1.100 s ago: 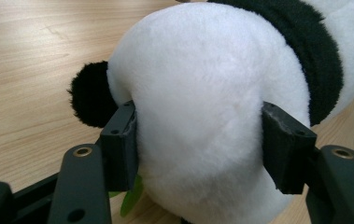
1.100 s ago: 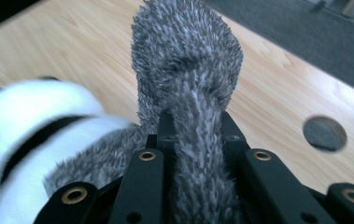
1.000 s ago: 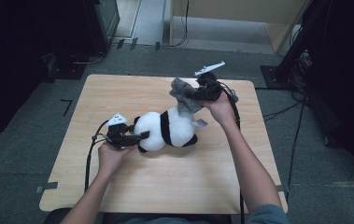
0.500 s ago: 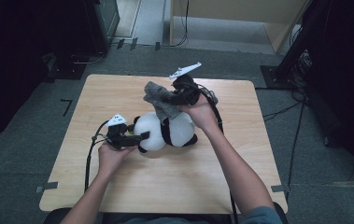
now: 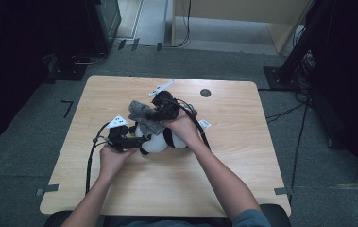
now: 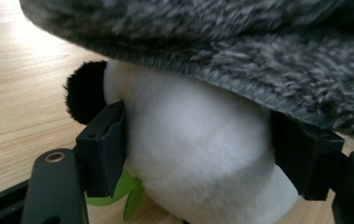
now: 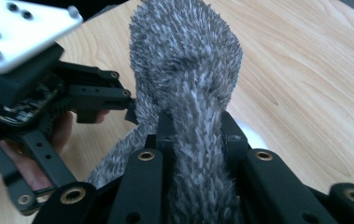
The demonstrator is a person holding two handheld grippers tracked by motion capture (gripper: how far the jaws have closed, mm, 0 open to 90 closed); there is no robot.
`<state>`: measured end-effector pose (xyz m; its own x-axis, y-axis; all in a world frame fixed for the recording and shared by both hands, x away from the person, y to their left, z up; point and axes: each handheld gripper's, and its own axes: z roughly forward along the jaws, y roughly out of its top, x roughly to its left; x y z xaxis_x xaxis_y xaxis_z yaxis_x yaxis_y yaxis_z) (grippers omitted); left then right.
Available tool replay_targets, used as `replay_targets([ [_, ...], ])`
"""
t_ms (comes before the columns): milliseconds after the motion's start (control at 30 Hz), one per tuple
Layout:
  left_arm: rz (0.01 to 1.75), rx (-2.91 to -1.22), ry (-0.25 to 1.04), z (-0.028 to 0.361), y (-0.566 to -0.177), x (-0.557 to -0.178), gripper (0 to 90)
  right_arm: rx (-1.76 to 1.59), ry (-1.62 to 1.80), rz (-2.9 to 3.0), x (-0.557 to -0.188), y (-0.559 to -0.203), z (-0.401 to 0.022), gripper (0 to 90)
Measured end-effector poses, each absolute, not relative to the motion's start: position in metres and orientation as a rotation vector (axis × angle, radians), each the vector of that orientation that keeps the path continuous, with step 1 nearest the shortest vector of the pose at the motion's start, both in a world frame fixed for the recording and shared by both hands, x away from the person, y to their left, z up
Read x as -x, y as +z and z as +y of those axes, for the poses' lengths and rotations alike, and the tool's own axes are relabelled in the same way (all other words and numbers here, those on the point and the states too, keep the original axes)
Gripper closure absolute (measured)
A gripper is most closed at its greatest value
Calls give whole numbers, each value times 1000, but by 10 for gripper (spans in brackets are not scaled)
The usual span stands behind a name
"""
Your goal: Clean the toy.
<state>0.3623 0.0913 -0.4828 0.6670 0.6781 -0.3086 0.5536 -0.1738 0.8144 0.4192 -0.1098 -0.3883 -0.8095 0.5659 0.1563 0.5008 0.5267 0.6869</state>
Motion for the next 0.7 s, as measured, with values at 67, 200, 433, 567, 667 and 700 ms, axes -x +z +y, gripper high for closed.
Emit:
replay_targets([
  [67, 975, -1848, 153, 91, -483, -362, 252, -946, 1162, 2666, -419, -391, -111, 761],
  [200, 978, -1848, 154, 91, -483, -362, 253, -956, 1157, 2655, -418, -392, -118, 758],
  [433, 985, -1847, 152, 90, -483, -363, 248, -975, 1134, 2632, -418, -391, -134, 751],
  [567, 992, -1849, 153, 90, -484, -363, 220, -995, 1131, 2616, -418, -390, -146, 750],
  [667, 988, -1849, 155, 90, -484, -363, 217, -1013, 1132, 2600, -418, -388, -156, 748],
  [700, 988, -1849, 154, 90, -484, -363, 217, -1011, 1134, 2593, -418, -387, -159, 748],
])
